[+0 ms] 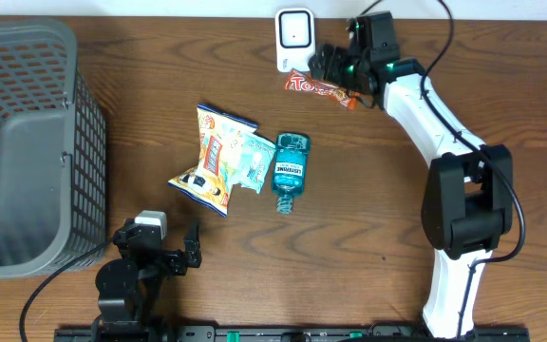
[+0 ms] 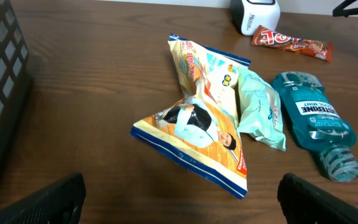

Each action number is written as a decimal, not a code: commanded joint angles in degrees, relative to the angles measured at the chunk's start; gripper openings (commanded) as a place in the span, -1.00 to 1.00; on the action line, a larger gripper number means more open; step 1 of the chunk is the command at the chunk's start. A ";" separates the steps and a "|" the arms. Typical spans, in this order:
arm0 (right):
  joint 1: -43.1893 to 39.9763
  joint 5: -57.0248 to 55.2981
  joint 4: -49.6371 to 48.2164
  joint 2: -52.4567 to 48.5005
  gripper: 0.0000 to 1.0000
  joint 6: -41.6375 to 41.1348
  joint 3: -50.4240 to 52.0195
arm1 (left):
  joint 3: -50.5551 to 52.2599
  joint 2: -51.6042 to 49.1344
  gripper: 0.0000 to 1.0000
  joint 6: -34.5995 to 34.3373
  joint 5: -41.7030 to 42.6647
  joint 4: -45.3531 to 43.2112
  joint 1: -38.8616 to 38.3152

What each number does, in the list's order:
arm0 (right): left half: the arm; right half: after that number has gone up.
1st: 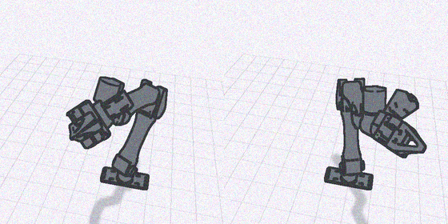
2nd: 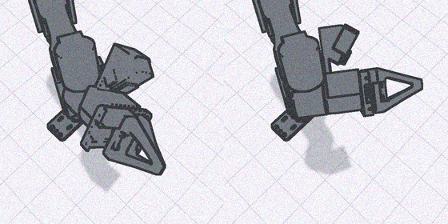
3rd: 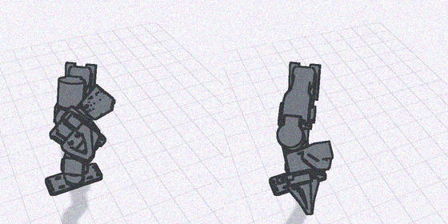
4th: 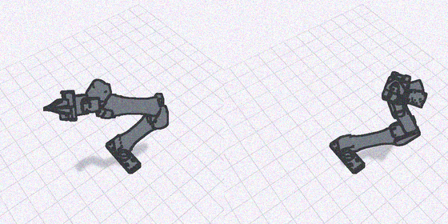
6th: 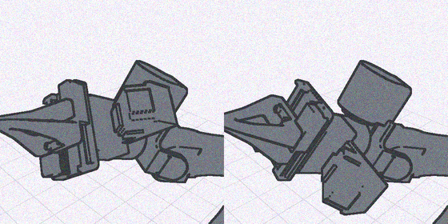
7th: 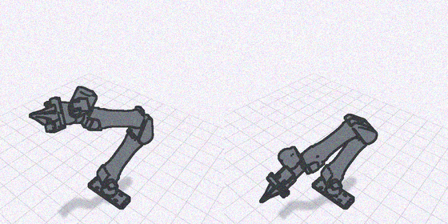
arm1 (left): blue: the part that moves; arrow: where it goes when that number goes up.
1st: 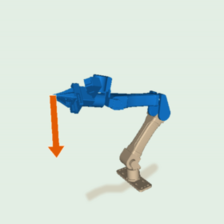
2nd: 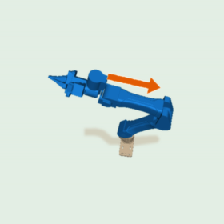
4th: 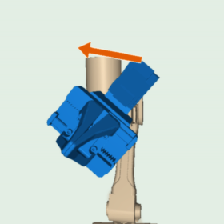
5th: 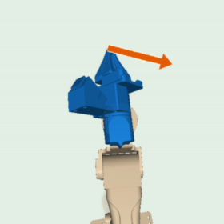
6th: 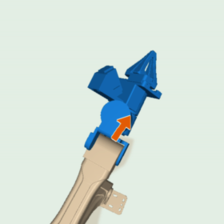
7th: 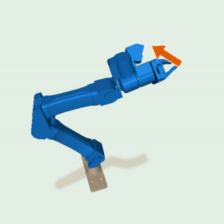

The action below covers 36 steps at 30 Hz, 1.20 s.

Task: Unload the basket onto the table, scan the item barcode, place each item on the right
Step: 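Hold the chocolate bar in front of the scanner with the right gripper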

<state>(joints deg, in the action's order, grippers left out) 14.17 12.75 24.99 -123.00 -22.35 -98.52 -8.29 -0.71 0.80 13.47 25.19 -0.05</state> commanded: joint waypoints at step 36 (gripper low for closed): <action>-1.20 8.48 16.94 -14.97 -0.98 34.45 -5.53 | 0.83 0.09 0.97 -0.46 0.46 0.98 0.20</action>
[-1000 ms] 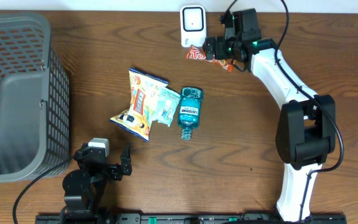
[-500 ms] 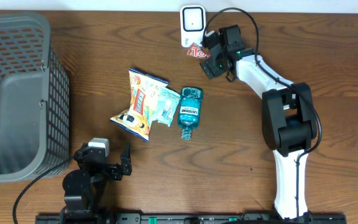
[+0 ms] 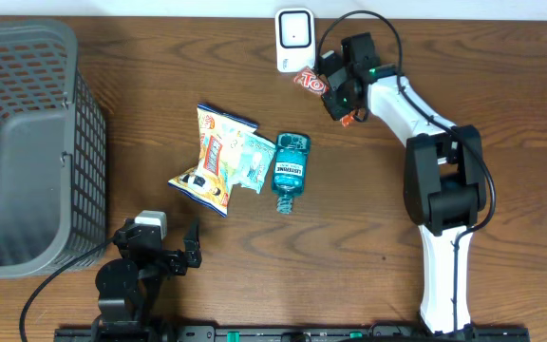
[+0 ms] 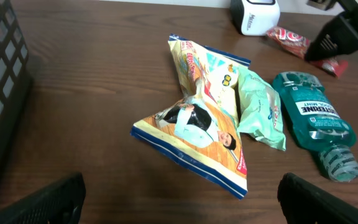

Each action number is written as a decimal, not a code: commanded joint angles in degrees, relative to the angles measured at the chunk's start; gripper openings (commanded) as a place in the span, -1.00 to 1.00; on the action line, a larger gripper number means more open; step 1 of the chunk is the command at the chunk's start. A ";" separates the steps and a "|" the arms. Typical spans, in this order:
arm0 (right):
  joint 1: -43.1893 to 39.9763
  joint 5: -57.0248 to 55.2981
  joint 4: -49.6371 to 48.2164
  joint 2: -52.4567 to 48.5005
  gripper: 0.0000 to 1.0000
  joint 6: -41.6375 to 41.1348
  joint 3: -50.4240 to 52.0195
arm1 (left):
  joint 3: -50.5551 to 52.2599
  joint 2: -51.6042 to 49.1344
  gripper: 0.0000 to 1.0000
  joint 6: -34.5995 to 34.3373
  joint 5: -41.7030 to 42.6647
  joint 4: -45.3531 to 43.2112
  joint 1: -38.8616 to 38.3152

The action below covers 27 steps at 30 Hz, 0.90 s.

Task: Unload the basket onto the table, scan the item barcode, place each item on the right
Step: 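Hold the chocolate bar in front of the scanner with the right gripper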

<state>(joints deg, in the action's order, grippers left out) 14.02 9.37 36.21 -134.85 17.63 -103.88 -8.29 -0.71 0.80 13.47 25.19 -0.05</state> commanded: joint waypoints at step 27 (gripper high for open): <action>-8.33 71.25 39.17 -3.06 -0.97 10.27 -3.41 | 0.83 0.09 0.97 -0.46 0.46 0.98 0.20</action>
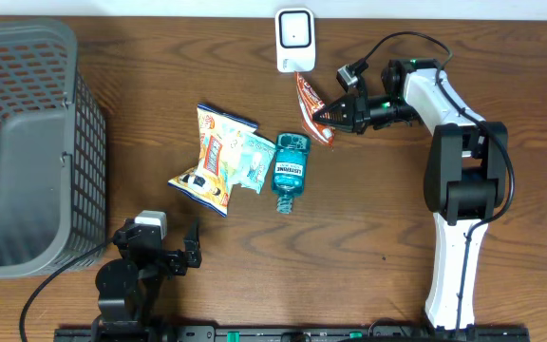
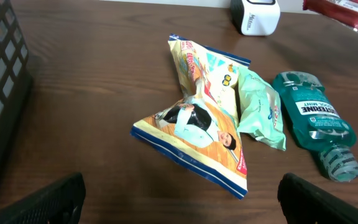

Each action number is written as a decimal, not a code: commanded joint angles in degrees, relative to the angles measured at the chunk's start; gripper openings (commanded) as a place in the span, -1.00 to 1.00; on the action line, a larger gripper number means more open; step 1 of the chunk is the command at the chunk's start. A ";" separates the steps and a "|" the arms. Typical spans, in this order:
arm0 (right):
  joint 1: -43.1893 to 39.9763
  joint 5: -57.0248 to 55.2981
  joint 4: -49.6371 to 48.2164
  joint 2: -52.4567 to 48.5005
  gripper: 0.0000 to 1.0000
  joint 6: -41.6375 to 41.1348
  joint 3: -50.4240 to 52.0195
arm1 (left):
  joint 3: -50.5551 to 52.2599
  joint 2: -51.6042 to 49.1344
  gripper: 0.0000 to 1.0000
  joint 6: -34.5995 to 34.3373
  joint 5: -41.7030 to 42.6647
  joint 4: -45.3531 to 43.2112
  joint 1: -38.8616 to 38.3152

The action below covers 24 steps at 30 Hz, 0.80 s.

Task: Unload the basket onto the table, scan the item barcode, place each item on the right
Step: 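Hold the chocolate bar in front of the scanner with the right gripper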

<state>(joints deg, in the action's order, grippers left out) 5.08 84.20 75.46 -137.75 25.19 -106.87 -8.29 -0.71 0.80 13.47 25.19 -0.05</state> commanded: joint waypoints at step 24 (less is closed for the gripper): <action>13.18 -70.53 -36.37 -0.28 -0.98 -39.93 -17.84 | 0.83 0.09 0.97 -0.46 0.46 0.98 0.20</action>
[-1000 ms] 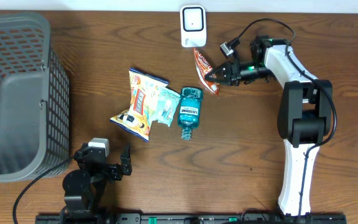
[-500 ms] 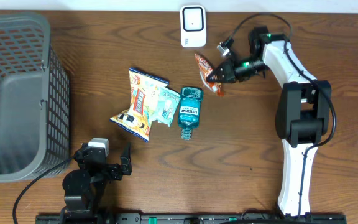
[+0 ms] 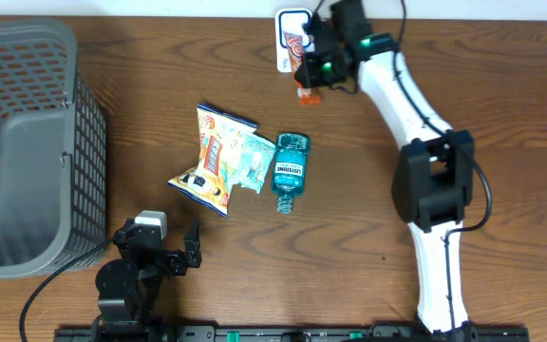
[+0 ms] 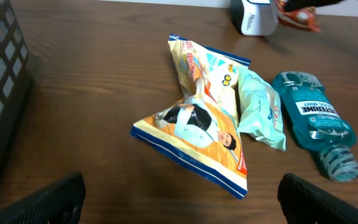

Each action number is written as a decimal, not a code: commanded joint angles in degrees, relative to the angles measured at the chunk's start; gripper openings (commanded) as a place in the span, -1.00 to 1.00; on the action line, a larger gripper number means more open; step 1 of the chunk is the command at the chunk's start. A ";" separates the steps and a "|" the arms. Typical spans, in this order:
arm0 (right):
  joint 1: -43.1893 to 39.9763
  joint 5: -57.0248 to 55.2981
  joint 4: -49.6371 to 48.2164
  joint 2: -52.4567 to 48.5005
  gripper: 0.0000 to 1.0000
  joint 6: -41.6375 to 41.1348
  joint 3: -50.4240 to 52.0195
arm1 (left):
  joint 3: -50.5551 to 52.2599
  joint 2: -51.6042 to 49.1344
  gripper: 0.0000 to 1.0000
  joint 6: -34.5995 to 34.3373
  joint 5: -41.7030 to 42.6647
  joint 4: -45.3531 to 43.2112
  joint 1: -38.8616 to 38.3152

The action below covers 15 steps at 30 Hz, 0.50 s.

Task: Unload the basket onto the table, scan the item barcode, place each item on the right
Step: 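Hold the chocolate bar in front of the scanner with the right gripper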

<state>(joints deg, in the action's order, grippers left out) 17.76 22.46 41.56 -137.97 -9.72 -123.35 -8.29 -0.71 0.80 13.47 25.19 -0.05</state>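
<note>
The red candy bar is held up against the face of the white barcode scanner at the table's far edge, my right gripper shut on it. In the left wrist view the bar shows as a red strip just right of the scanner, under a dark finger. My left gripper rests open near the front edge, nothing between its fingers.
A yellow chip bag, a pale green packet and a blue mouthwash bottle lie mid-table. A grey mesh basket stands at the left. A small orange object sits at the right edge.
My right gripper has moved up and left with the candy bar, from below and right of the scanner to right in front of it. The left arm is unchanged.
The candy bar first lay on the table right of the scanner with my right gripper beside it. Then the gripper was on the bar. Then it held the bar lifted below the scanner, and now holds it at the scanner's face.
</note>
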 commanded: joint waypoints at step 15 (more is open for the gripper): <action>0.26 -8.70 -10.51 -3.50 -0.98 -7.87 -1.36 | 0.83 0.09 0.97 -0.46 0.46 0.98 0.20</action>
<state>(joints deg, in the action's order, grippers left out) 18.06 12.01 31.27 -140.79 -18.63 -123.68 -8.29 -0.71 0.80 13.45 25.19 -0.05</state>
